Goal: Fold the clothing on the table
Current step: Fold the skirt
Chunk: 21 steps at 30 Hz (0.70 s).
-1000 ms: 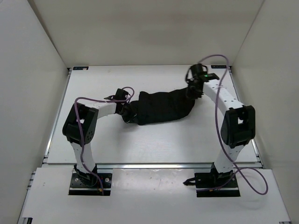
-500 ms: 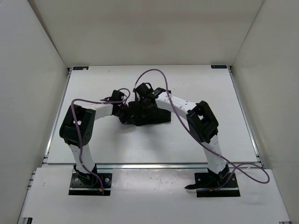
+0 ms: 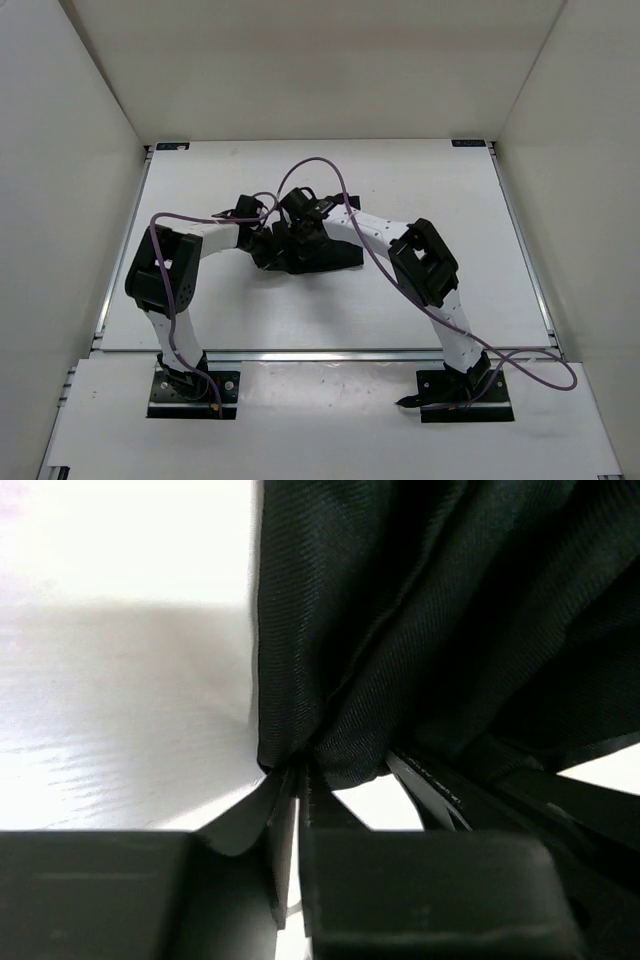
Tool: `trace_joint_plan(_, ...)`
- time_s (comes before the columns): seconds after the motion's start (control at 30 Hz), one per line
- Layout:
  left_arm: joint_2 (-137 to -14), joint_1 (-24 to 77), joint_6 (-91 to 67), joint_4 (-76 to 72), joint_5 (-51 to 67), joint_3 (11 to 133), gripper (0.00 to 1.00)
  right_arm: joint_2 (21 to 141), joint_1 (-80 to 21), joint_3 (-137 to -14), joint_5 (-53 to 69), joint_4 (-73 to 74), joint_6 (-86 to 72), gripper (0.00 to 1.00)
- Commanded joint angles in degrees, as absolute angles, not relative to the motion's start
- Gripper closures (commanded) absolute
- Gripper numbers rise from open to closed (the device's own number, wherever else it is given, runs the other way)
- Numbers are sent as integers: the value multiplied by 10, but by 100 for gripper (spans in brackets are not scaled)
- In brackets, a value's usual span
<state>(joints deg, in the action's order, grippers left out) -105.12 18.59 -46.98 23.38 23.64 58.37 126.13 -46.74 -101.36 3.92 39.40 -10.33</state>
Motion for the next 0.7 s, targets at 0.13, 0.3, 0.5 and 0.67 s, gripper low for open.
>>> trace_joint_plan(0.13, -997, 154, -448, 296, 269, 589, 64, 1252, -477, -1047, 22, 404, -93, 94)
trace_joint_plan(0.3, -934, 109, -449, 289, 294, 563, 54, 1265, -487, -1072, -22, 434, -89, 93)
trace_joint_plan(0.5, -813, 46, -495, 225, 269, 507, 50, 1240, -494, -1069, -29, 420, -91, 85)
trace_joint_plan(0.67, -718, 17, -535, 186, 232, 476, 47, 1252, -508, -1105, -51, 453, -74, 66)
